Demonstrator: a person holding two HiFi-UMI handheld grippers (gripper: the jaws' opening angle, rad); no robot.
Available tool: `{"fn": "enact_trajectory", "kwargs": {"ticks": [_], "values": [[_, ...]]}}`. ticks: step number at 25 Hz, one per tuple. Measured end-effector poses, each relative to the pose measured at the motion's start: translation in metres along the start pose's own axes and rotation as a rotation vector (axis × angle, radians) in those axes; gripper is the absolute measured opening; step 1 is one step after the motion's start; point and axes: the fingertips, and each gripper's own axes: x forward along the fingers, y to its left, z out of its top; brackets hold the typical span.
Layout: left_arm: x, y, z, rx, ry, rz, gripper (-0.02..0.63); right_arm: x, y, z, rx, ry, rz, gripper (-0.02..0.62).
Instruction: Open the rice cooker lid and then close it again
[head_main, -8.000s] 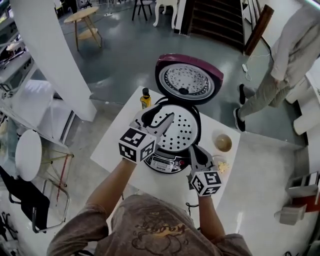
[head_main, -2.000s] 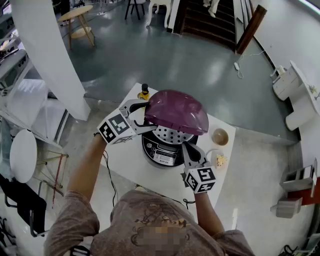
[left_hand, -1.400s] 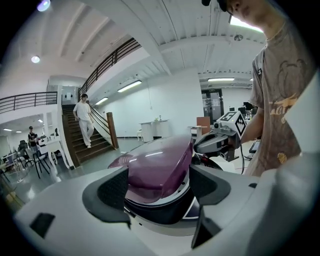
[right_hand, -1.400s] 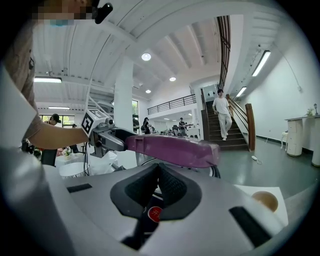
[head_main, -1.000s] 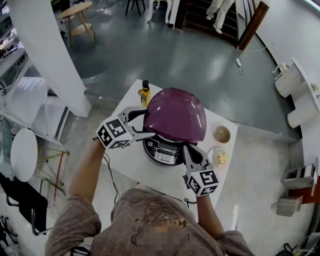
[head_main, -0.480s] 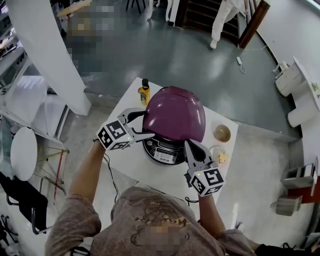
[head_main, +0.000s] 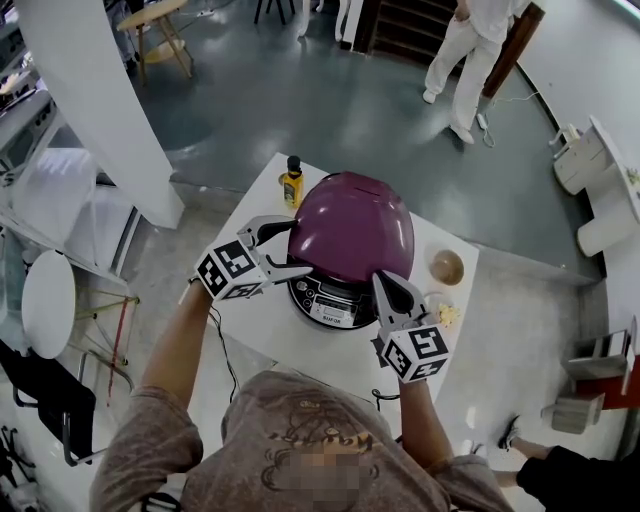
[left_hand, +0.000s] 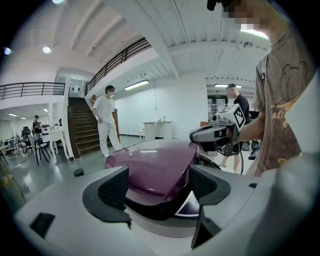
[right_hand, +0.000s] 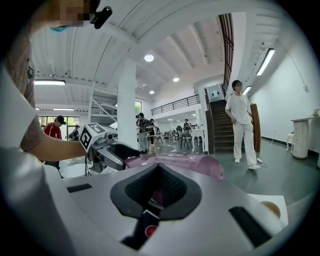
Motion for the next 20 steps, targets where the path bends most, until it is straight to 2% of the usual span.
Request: {"fn": "enact_trajectory", "kwargs": {"ticks": [4, 8, 14, 16, 18, 20], "values": [[-0.003, 0.0, 0.002, -0.035, -0.034, 0.005, 0.371, 0.0, 0.0, 0.0, 0.0, -0.004, 0.011, 0.003], [-0.01, -0.005, 0.011, -0.092, -0.084, -0.029, 0.37, 0.0, -0.001, 0.003, 0.002, -0.014, 0.015, 0.002], [-0.015, -0.014, 0.035, -0.13, -0.179, -0.031, 0.367, 0.001, -0.001, 0.003, 0.014, -0.017, 0.021, 0.002], [-0.01, -0.017, 0.038, -0.113, -0.161, -0.006, 0.355, 0.001, -0.001, 0.003, 0.013, -0.014, 0.027, 0.002], [-0.004, -0.022, 0.035, -0.075, -0.119, 0.018, 0.274, 0.001, -0.001, 0.002, 0.013, -0.011, 0.033, 0.002], [0.003, -0.027, 0.032, -0.055, -0.091, 0.029, 0.258, 0.0, -0.001, 0.001, 0.009, -0.009, 0.036, 0.002]]}}
